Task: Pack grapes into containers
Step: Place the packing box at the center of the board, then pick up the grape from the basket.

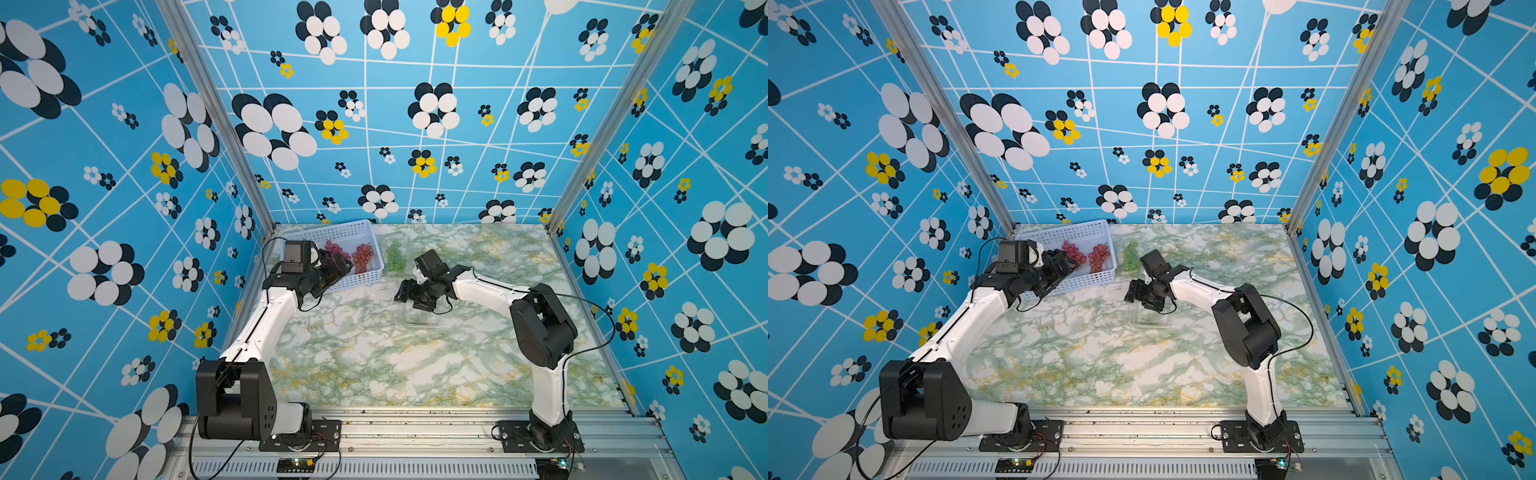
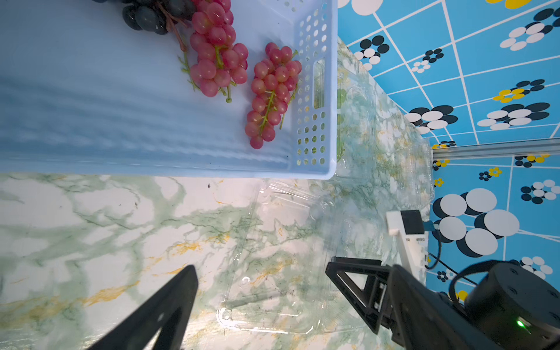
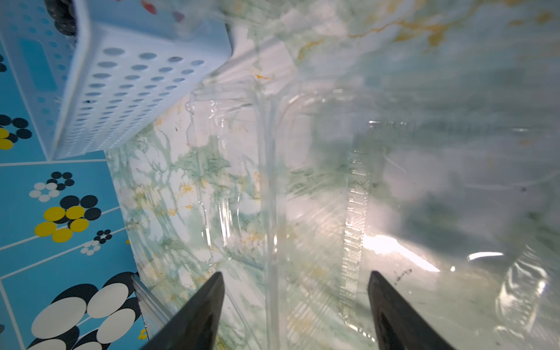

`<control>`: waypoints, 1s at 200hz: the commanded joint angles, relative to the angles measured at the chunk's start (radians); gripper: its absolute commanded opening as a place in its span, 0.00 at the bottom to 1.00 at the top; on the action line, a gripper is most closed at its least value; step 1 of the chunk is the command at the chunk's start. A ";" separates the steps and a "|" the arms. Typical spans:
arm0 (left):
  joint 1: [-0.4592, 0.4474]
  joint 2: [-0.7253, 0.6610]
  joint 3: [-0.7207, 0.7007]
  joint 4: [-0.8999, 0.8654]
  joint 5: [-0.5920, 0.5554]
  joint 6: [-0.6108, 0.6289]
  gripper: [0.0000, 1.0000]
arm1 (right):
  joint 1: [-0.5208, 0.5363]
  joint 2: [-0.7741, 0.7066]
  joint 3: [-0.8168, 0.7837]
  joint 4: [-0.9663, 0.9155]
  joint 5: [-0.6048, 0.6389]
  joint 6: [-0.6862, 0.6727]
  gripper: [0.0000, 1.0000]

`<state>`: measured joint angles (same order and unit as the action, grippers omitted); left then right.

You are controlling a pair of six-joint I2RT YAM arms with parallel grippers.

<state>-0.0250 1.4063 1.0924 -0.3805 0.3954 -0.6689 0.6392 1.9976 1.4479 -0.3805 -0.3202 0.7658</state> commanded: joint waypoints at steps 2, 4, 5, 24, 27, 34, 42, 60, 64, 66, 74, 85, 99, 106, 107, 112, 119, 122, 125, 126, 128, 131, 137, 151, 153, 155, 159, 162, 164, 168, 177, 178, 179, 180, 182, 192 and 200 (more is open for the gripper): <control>0.013 0.036 0.057 -0.017 -0.006 0.006 0.99 | -0.006 -0.071 0.019 -0.057 0.027 -0.046 0.84; 0.014 0.040 0.059 -0.018 -0.007 0.007 1.00 | -0.006 -0.073 0.022 -0.061 0.028 -0.049 0.85; 0.014 0.042 0.059 -0.018 -0.007 0.008 1.00 | -0.006 -0.074 0.023 -0.063 0.029 -0.050 0.85; 0.023 0.075 0.085 -0.024 -0.012 0.012 0.99 | -0.007 -0.087 0.067 -0.085 0.045 -0.090 0.93; 0.025 0.081 0.089 -0.024 -0.012 0.012 1.00 | -0.008 -0.087 0.079 -0.090 0.049 -0.099 0.94; 0.028 0.095 0.101 -0.026 -0.011 0.012 1.00 | -0.008 -0.081 0.110 -0.107 0.060 -0.122 0.96; 0.032 0.111 0.113 -0.027 -0.009 0.015 0.99 | -0.007 -0.071 0.160 -0.128 0.074 -0.155 0.98; 0.037 0.144 0.139 -0.027 -0.006 0.019 1.00 | -0.007 -0.041 0.273 -0.175 0.130 -0.218 0.99; 0.037 0.152 0.146 -0.029 -0.007 0.024 1.00 | -0.008 -0.035 0.294 -0.182 0.141 -0.229 0.99; 0.037 0.155 0.149 -0.029 -0.007 0.025 0.99 | -0.008 -0.030 0.306 -0.186 0.149 -0.235 0.99; 0.037 0.169 0.163 -0.035 -0.009 0.030 1.00 | -0.008 -0.013 0.352 -0.205 0.174 -0.256 0.99; 0.041 0.190 0.182 -0.043 -0.009 0.038 1.00 | -0.008 0.011 0.419 -0.231 0.212 -0.282 0.99; 0.047 0.224 0.207 -0.059 -0.009 0.041 0.99 | -0.009 0.047 0.505 -0.253 0.235 -0.321 0.99; 0.051 0.242 0.223 -0.068 -0.006 0.043 1.00 | -0.008 0.069 0.551 -0.270 0.241 -0.339 0.99; 0.052 0.245 0.225 -0.069 -0.006 0.042 1.00 | -0.008 0.072 0.560 -0.271 0.241 -0.341 0.99; 0.054 0.261 0.237 -0.076 -0.005 0.043 1.00 | -0.009 0.089 0.594 -0.283 0.243 -0.354 0.99; 0.057 0.283 0.250 -0.086 -0.006 0.042 0.99 | -0.009 0.113 0.642 -0.298 0.247 -0.368 0.99; 0.059 0.292 0.260 -0.088 -0.006 0.043 0.99 | -0.009 0.125 0.661 -0.305 0.248 -0.373 0.99; 0.061 0.302 0.268 -0.092 -0.006 0.041 0.99 | -0.009 0.134 0.680 -0.311 0.249 -0.377 0.99; 0.062 0.305 0.270 -0.093 -0.006 0.041 0.99 | -0.009 0.136 0.686 -0.314 0.249 -0.379 0.99; 0.063 0.312 0.275 -0.094 -0.006 0.041 0.99 | -0.009 0.144 0.700 -0.316 0.250 -0.382 0.99; 0.064 0.321 0.283 -0.098 -0.007 0.039 1.00 | -0.009 0.152 0.716 -0.321 0.250 -0.386 0.99; 0.067 0.341 0.297 -0.102 -0.009 0.032 0.99 | -0.009 0.170 0.750 -0.328 0.248 -0.395 0.99; 0.072 0.387 0.329 -0.095 -0.012 0.019 1.00 | -0.008 0.223 0.820 -0.344 0.246 -0.409 0.99; 0.072 0.394 0.333 -0.096 -0.015 0.018 0.99 | -0.009 0.232 0.832 -0.348 0.247 -0.410 0.99; 0.072 0.402 0.340 -0.098 -0.017 0.016 1.00 | -0.009 0.237 0.842 -0.352 0.247 -0.412 0.99; 0.073 0.417 0.354 -0.103 -0.024 0.012 0.99 | -0.009 0.252 0.865 -0.360 0.247 -0.417 0.99; 0.074 0.429 0.365 -0.108 -0.025 0.009 0.99 | -0.009 0.262 0.882 -0.368 0.244 -0.420 0.99; 0.074 0.437 0.371 -0.111 -0.028 0.007 0.99 | -0.009 0.270 0.891 -0.372 0.244 -0.422 0.99; 0.074 0.442 0.385 -0.113 -0.028 0.004 1.00 | -0.009 0.284 0.912 -0.380 0.240 -0.428 0.99; 0.074 0.492 0.419 -0.123 -0.026 0.001 0.99 | -0.009 0.311 0.955 -0.397 0.237 -0.434 0.99; 0.073 0.496 0.423 -0.125 -0.026 0.000 0.99 | -0.009 0.314 0.959 -0.399 0.238 -0.435 0.99; 0.073 0.501 0.427 -0.127 -0.027 0.000 0.99 | -0.009 0.317 0.962 -0.400 0.239 -0.436 0.99; 0.073 0.506 0.430 -0.129 -0.027 0.000 0.98 | -0.009 0.320 0.966 -0.403 0.239 -0.436 0.99; 0.072 0.515 0.439 -0.132 -0.028 0.000 0.98 | -0.009 0.326 0.975 -0.405 0.239 -0.436 0.99; 0.072 0.560 0.477 -0.151 -0.033 0.001 0.98 | -0.010 0.351 1.005 -0.418 0.235 -0.443 0.99; 0.072 0.589 0.504 -0.161 -0.033 0.004 0.98 | -0.010 0.363 1.022 -0.421 0.222 -0.453 0.99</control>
<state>0.0429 1.9133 1.5116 -0.4759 0.3752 -0.6636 0.6346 2.3161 2.3981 -0.7238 -0.0925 0.3614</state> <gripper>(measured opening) 0.980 0.991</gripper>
